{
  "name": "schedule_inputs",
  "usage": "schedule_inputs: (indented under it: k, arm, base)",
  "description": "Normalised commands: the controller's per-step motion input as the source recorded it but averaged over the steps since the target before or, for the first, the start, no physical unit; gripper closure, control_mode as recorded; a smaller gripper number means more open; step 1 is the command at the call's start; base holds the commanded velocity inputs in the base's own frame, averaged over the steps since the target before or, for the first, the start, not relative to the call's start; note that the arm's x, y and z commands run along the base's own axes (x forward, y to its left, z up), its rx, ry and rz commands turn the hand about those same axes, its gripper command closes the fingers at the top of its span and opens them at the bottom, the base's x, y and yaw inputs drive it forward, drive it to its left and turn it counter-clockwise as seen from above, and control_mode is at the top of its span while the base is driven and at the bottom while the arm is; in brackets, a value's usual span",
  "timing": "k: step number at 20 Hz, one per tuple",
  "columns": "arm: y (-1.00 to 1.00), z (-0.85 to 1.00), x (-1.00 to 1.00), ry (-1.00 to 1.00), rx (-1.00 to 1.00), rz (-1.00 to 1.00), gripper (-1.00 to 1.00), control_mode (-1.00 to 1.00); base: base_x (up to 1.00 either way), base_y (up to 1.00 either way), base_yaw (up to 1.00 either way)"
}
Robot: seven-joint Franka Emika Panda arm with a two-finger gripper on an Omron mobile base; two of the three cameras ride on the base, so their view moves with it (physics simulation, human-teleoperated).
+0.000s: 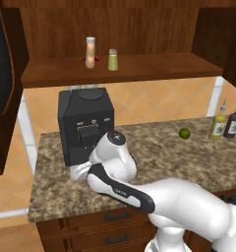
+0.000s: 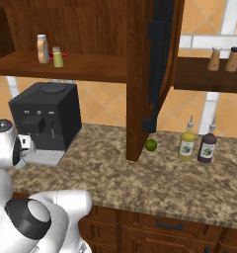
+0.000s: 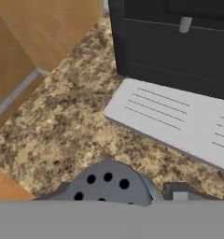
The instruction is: Put the shaker and condiment bottle from the counter next to their counterparts in the cabinet.
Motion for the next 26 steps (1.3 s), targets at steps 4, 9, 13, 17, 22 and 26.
schedule_inputs:
  k: [4,9,13,17,22,26]
  arm:
    - [-0.14,0.7,-0.03,-0.04,0.16,-0.06,1.0,-1.0]
    - [-0.12,0.7,0.0,0.0,0.14,-0.19,1.0,-1.0]
    - [-0.13,0.71,0.0,0.0,0.1,-0.24,1.0,-1.0]
    - [-0.13,0.77,0.0,0.0,0.09,-0.25,1.0,-1.0]
    - [-0.12,0.74,0.0,0.0,0.1,-0.23,1.0,-1.0]
    - [-0.14,0.7,0.0,0.0,0.11,-0.2,1.0,-1.0]
  base:
    - [0.0,0.0,0.0]
    - [0.0,0.0,0.0]
    - [0.0,0.0,0.0]
    - [0.0,0.0,0.0]
    - [0.0,0.0,0.0]
    - [0.0,0.0,0.0]
